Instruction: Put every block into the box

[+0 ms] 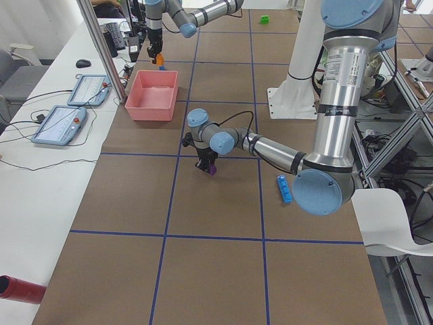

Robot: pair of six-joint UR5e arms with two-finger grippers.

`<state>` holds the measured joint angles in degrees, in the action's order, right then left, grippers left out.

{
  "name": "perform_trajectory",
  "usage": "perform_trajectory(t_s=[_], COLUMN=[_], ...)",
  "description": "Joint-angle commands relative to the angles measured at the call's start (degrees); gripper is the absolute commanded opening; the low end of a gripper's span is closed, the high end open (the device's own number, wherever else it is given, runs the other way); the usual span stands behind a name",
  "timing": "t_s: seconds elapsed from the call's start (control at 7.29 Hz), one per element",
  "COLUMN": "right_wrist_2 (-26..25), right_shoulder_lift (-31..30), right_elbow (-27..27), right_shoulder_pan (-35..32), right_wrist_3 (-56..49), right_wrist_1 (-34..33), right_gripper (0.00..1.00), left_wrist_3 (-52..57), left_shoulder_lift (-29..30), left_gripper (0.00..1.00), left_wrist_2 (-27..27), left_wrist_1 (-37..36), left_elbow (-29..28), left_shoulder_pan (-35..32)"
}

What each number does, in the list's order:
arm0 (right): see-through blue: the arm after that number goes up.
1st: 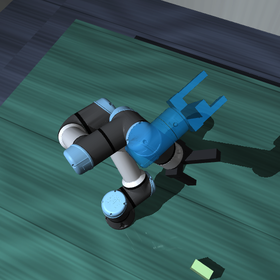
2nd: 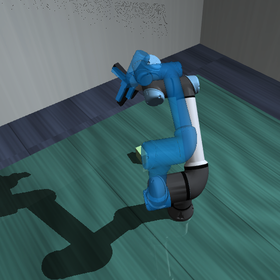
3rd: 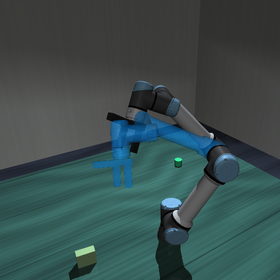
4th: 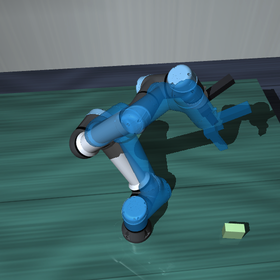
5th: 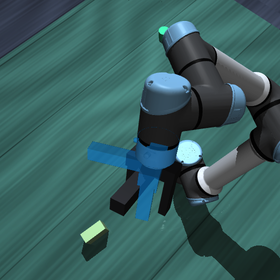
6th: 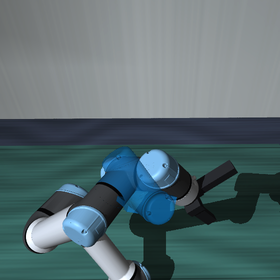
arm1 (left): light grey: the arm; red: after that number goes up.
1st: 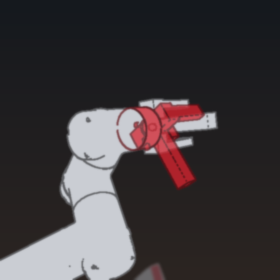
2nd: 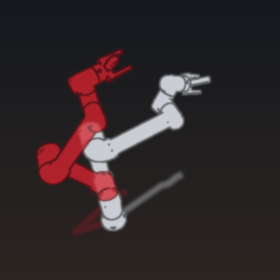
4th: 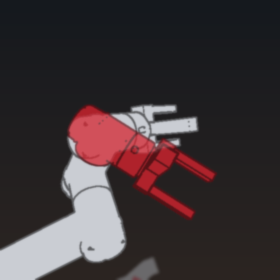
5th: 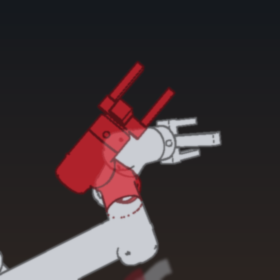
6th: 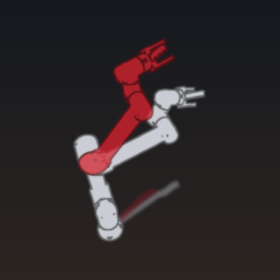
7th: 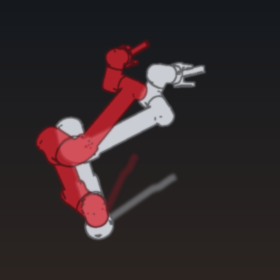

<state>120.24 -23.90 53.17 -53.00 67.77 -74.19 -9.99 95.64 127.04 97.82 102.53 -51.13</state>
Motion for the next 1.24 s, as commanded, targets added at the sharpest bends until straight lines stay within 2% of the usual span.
perform_trajectory(t_s=[0.0, 0.14, 0.41, 0.55, 0.69, 0.82, 0.96, 1.1], right_wrist_2=[-6.12, -7.55, -9.40, -8.89, -5.05, -3.36, -3.69, -3.69], right_shoulder_lift=[0.17, 0.26, 0.08, 0.08, -1.31, -2.54, -3.68, -5.09], right_elbow=[-3.15, -3.85, -4.48, -3.26, 1.63, 6.90, 11.13, 12.65], right_shoulder_pan=[3.33, 4.13, 4.49, 3.53, 1.60, -0.76, -3.48, -5.69], right_wrist_3=[-0.01, -0.01, -0.27, -2.01, -2.99, -7.00, -16.79, -26.89], right_wrist_1=[6.06, 7.99, 9.59, 9.07, 4.97, -2.03, -10.63, -15.06], right_gripper=[0.00, 0.00, 0.99, 1.00, 1.00, 1.00, 1.00, 1.00], left_wrist_3=[-0.03, 0.05, -0.12, -2.03, -7.27, -14.20, -19.49, -24.76], left_shoulder_lift=[1.38, 4.26, 9.71, 14.00, 20.83, 30.03, 37.87, 43.00], left_gripper=[0.00, 0.00, 0.00, 0.00, 0.00, 0.00, 0.00, 0.00], left_wrist_2=[0.93, 1.10, 3.91, 5.05, 6.97, 8.73, 8.66, 8.66], left_wrist_1=[-11.37, -15.08, -19.67, -21.60, -21.71, -21.54, -21.19, -20.66], left_elbow=[6.68, 7.32, 6.81, 5.76, 2.36, -3.94, -10.71, -15.47], left_shoulder_pan=[-3.43, -5.36, -8.26, -8.72, -9.24, -9.42, -8.99, -7.85])
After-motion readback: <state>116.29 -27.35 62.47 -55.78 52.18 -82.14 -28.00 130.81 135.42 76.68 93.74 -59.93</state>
